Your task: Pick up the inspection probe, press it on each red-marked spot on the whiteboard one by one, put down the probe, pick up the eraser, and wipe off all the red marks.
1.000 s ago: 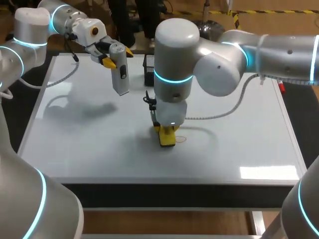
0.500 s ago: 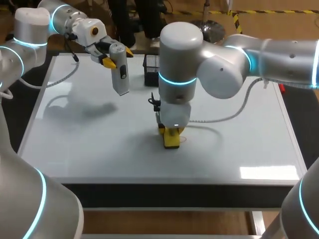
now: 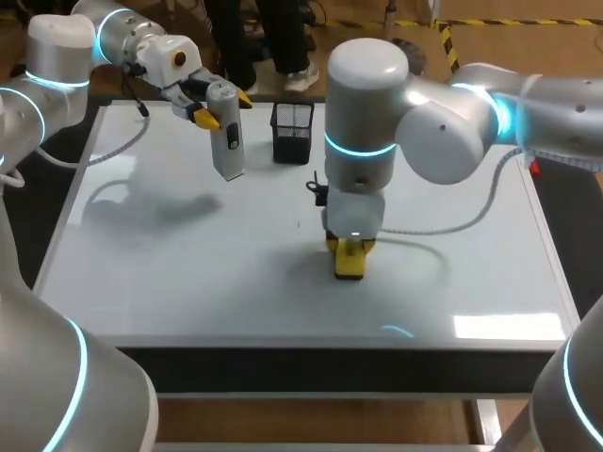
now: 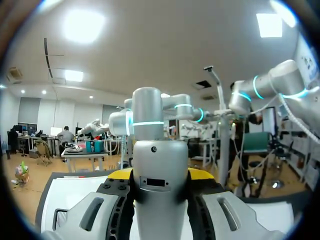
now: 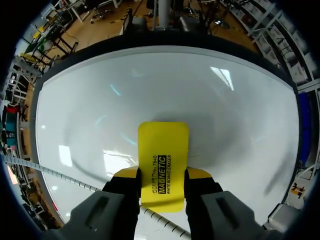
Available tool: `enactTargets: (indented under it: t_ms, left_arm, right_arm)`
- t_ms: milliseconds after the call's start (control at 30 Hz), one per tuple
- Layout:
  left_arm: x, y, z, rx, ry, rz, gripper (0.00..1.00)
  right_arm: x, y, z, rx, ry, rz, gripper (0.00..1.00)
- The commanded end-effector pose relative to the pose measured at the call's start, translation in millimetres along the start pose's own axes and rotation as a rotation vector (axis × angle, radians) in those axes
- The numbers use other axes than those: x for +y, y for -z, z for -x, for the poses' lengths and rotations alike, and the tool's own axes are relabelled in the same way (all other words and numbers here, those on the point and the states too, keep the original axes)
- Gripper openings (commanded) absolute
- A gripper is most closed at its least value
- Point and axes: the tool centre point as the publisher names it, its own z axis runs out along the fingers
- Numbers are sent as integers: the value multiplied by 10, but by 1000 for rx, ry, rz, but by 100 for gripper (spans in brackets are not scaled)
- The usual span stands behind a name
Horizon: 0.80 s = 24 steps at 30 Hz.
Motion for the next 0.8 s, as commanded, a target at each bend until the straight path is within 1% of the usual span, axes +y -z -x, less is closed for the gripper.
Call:
enactTargets:
  t_ms: [33, 200, 467, 600, 733, 800]
  left_arm:
    - [5, 71, 42, 82, 2, -5, 0]
    - [5, 71, 42, 82, 2, -5, 0]
    - [5, 71, 42, 82, 2, -5, 0]
    - [5, 71, 42, 82, 2, -5, 0]
    - [5, 71, 42, 82, 2, -5, 0]
    - [5, 71, 42, 82, 2, -5, 0]
  right_arm:
    - [22, -3, -192, -4, -12, -8, 0]
    - [27, 32, -289, 5, -29, -10, 0]
    - [18, 132, -346, 13, -36, -27, 0]
    - [-2, 274, -363, 16, -24, -39, 0]
    - [-60, 451, -369, 32, 28, -36, 0]
    - [-110, 526, -391, 13, 36, -45, 0]
